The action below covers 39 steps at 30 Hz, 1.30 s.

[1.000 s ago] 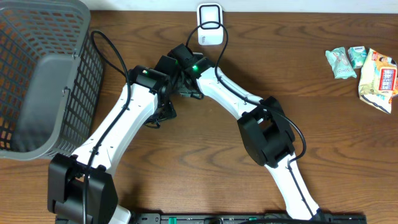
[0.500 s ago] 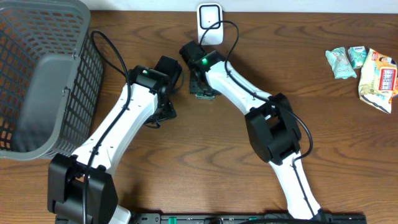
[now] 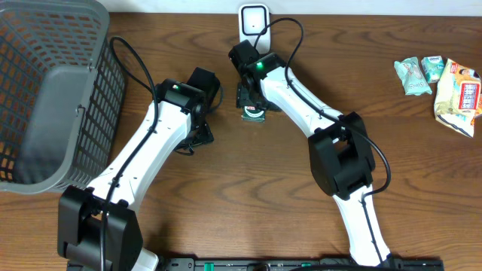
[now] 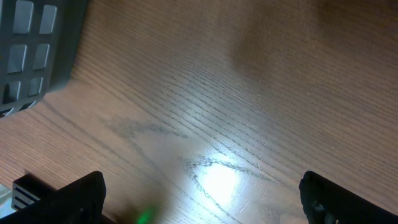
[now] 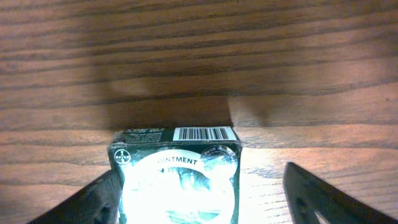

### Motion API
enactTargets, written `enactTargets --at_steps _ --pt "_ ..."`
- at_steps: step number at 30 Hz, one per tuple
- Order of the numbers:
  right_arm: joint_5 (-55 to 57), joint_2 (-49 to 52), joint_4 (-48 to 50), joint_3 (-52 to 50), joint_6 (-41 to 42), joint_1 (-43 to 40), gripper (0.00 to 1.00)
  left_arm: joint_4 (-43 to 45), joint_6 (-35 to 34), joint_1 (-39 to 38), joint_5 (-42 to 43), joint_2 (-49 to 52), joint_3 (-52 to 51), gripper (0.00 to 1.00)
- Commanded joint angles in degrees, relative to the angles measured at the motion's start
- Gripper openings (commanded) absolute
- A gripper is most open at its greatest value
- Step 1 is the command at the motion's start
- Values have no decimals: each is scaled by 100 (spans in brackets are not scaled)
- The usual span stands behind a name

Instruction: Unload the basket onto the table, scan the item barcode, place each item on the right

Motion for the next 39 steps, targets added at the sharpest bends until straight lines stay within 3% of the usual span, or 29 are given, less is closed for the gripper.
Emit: enactTargets --at_steps 1,8,16,39 --pt "-146 -195 15 -15 -7 7 87 -39 -50 17 -94 -31 -31 97" --pt "-151 -149 162 -15 -4 90 91 -39 -50 17 -94 -31 -31 98" --pt "20 -59 199 -15 59 157 81 -39 -50 17 -94 -31 -31 98" --pt "13 -20 492 -505 59 144 80 -39 -48 17 -94 -31 -31 98"
